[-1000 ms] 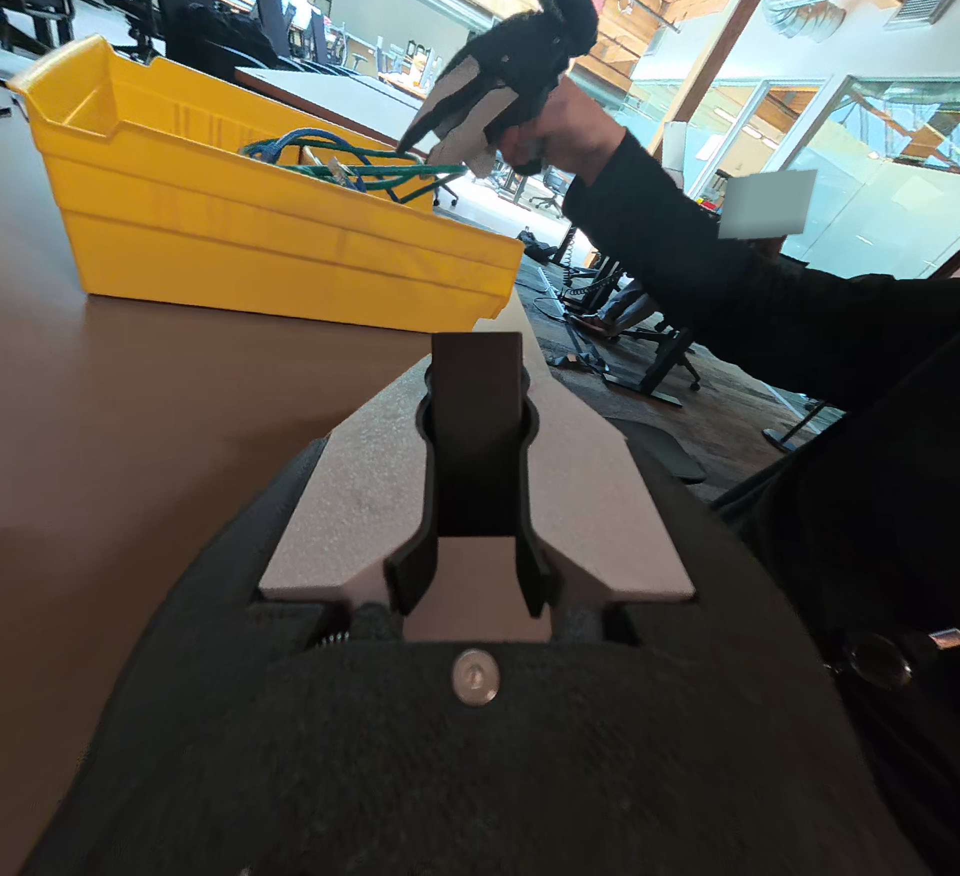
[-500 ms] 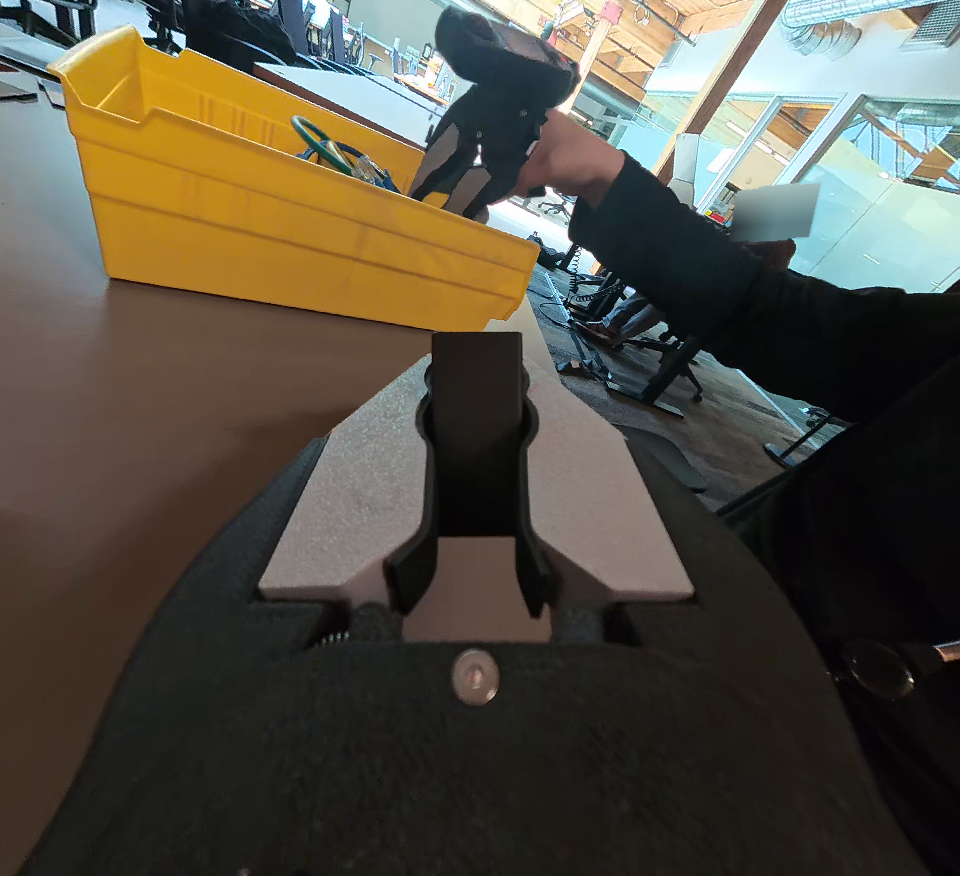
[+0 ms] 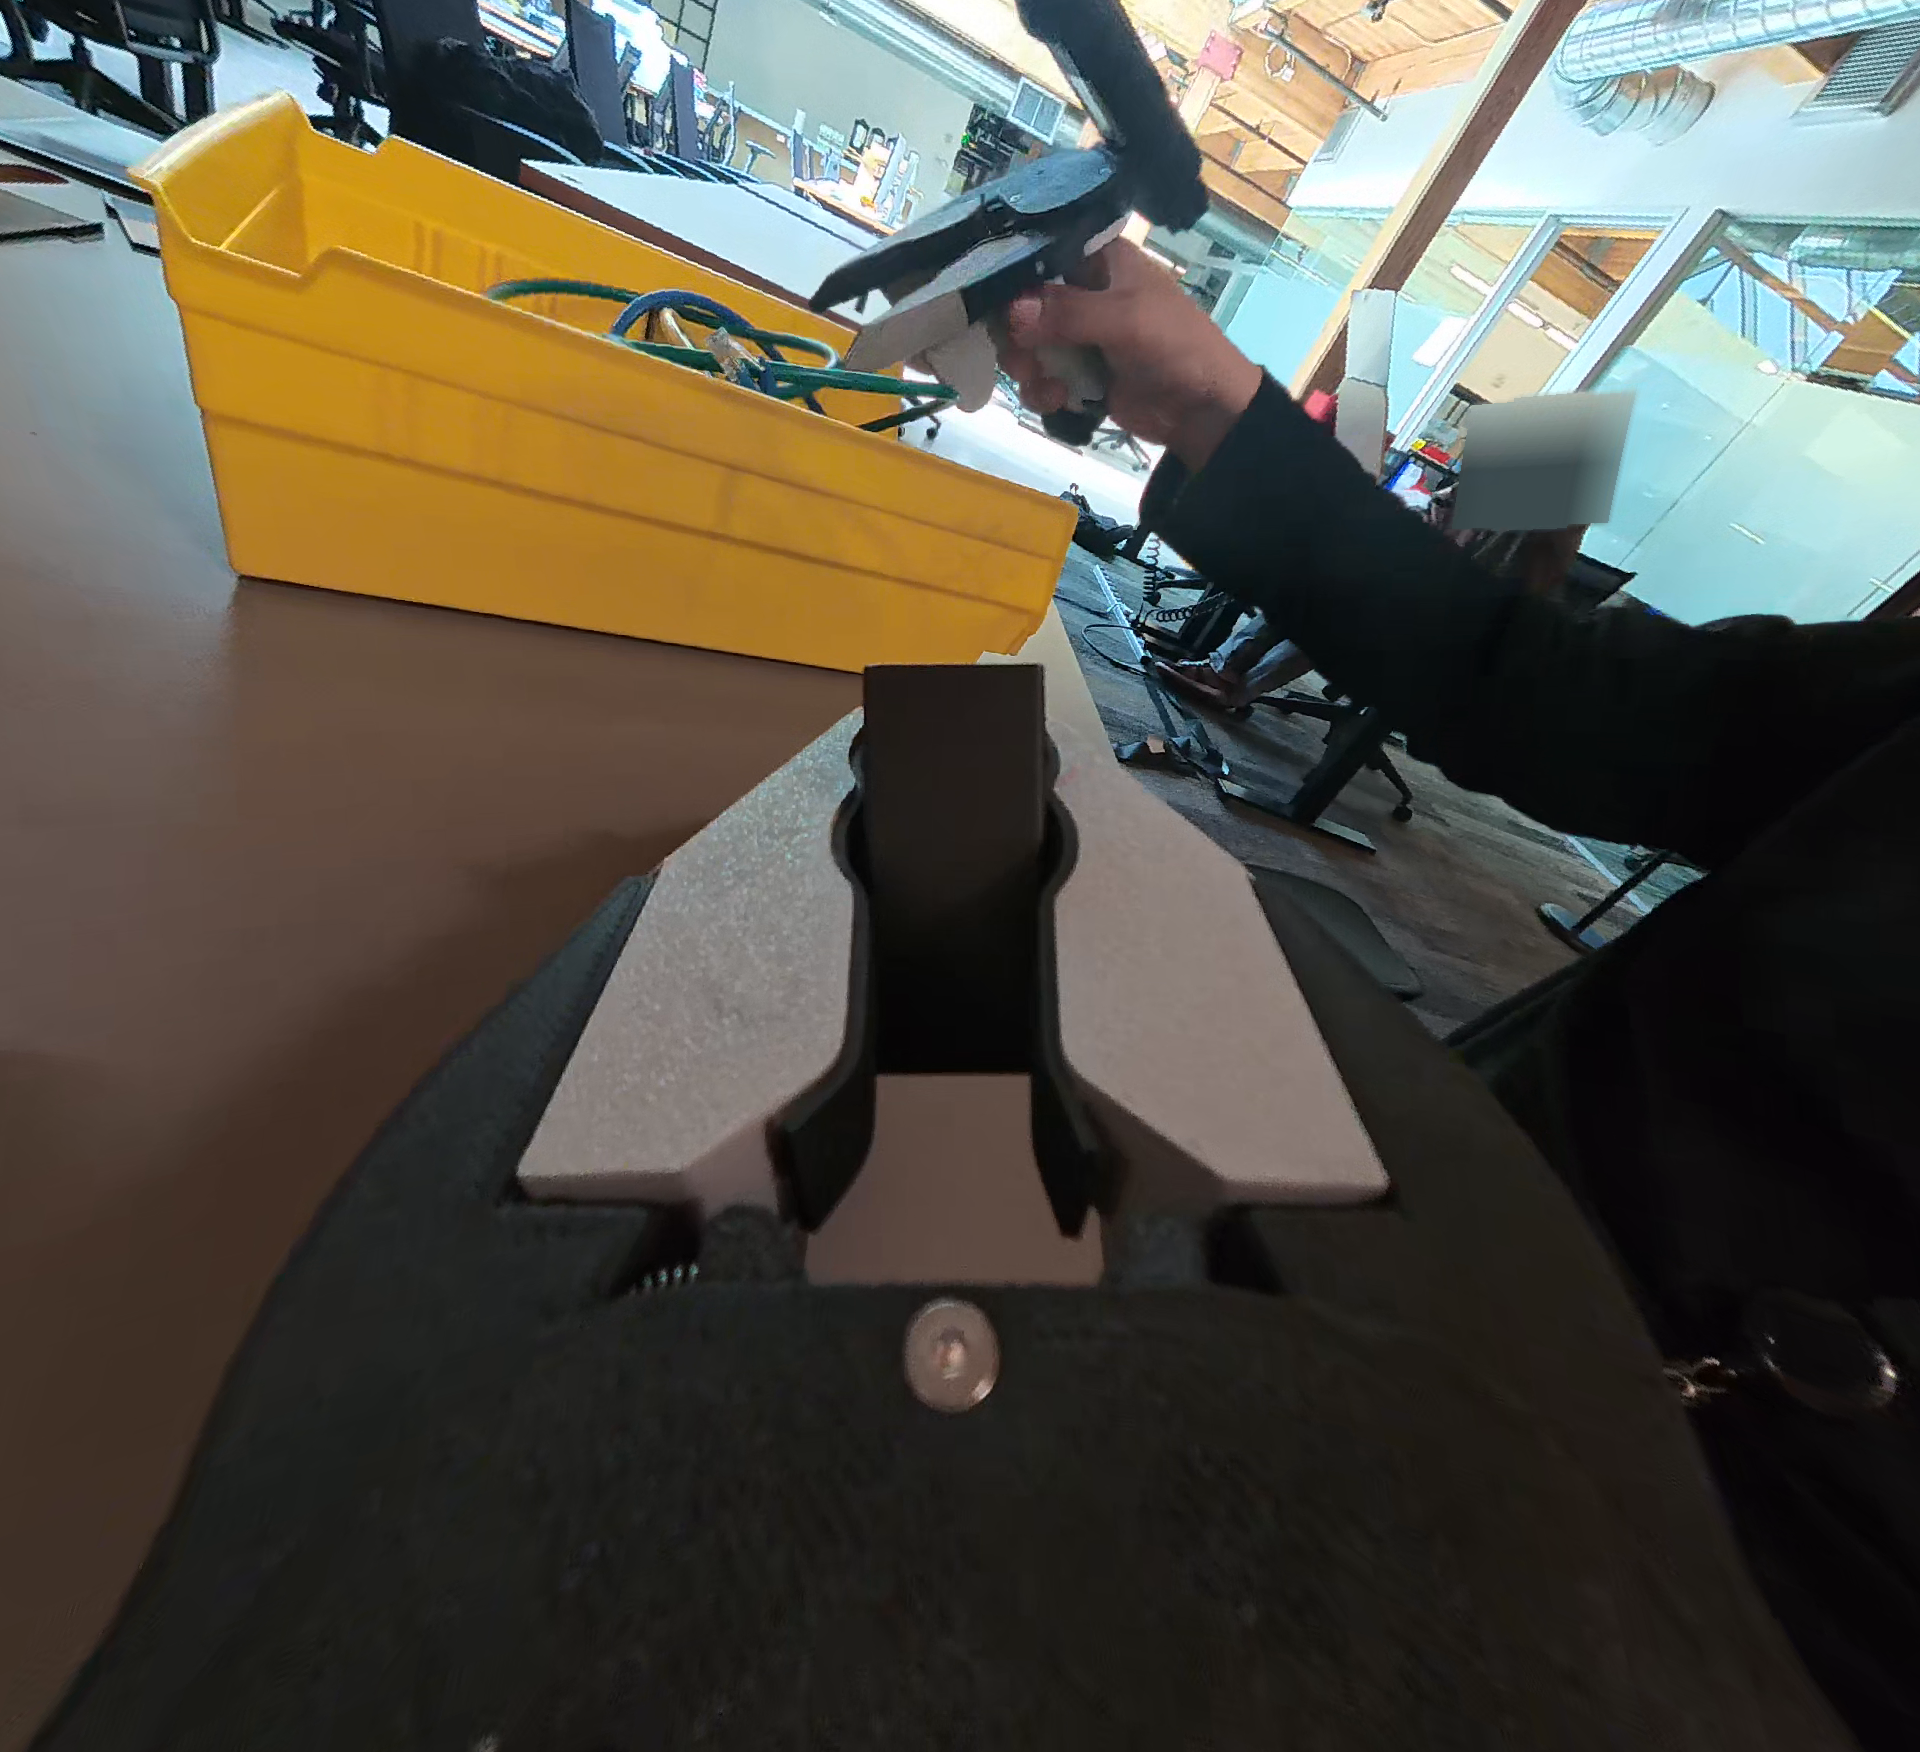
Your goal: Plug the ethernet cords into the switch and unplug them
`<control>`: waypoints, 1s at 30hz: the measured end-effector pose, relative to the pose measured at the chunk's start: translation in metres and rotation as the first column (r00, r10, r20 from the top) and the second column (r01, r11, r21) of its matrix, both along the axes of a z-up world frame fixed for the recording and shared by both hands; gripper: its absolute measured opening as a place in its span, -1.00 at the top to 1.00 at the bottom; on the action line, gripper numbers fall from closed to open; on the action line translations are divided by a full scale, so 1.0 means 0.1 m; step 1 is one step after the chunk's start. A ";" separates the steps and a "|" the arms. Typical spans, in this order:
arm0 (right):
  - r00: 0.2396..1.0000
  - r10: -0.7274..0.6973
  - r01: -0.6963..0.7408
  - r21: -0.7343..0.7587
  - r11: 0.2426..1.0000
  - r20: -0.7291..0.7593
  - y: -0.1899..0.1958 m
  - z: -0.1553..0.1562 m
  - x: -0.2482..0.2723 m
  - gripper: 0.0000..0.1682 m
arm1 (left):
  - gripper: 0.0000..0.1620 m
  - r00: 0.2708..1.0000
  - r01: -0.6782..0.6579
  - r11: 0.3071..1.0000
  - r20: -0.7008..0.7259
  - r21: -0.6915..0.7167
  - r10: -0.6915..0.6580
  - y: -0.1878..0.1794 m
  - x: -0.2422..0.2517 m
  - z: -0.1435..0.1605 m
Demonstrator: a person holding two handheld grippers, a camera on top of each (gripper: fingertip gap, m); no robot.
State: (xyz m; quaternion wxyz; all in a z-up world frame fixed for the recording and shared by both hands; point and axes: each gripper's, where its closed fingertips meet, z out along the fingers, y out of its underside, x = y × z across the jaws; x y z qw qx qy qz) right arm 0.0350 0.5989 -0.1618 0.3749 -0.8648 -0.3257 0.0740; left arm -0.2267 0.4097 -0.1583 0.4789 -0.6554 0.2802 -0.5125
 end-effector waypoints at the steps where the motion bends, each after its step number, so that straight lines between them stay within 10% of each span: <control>1: 0.998 -0.037 0.039 0.044 0.998 -0.049 0.04 0.08 0.03 -0.13 | 0.69 1.000 0.001 1.000 0.006 -0.001 -0.001 0.00 0.00 0.00; 5: 0.966 0.108 -0.095 0.066 0.993 -0.236 -0.16 0.18 -0.16 0.16 | 0.69 1.000 0.009 1.000 0.014 -0.010 -0.009 0.01 0.01 0.01; 13: 0.988 0.021 -0.011 -0.066 0.998 0.152 -0.29 -0.22 0.39 0.35 | 0.69 1.000 0.021 1.000 -0.003 -0.001 -0.021 -0.02 0.05 -0.01; 15: 0.970 -0.053 0.053 0.006 0.999 0.236 -0.23 -0.10 0.62 0.70 | 0.69 1.000 0.022 1.000 -0.002 -0.003 -0.022 -0.02 0.05 -0.01; 18: 0.973 -0.156 0.142 0.091 0.986 0.172 -0.17 0.19 0.76 0.31 | 0.69 1.000 0.026 1.000 -0.010 -0.001 -0.026 -0.03 0.07 -0.01; 23: 0.992 -0.047 0.071 0.202 0.977 -0.120 -0.33 0.61 0.38 0.32 | 0.68 0.998 0.039 0.999 -0.053 0.016 -0.038 -0.04 0.16 -0.05; 30: 0.921 0.266 -0.235 0.140 0.962 -0.284 -0.68 0.45 -0.65 0.52 | 0.69 0.999 0.039 0.999 -0.027 0.016 -0.039 -0.04 0.14 -0.02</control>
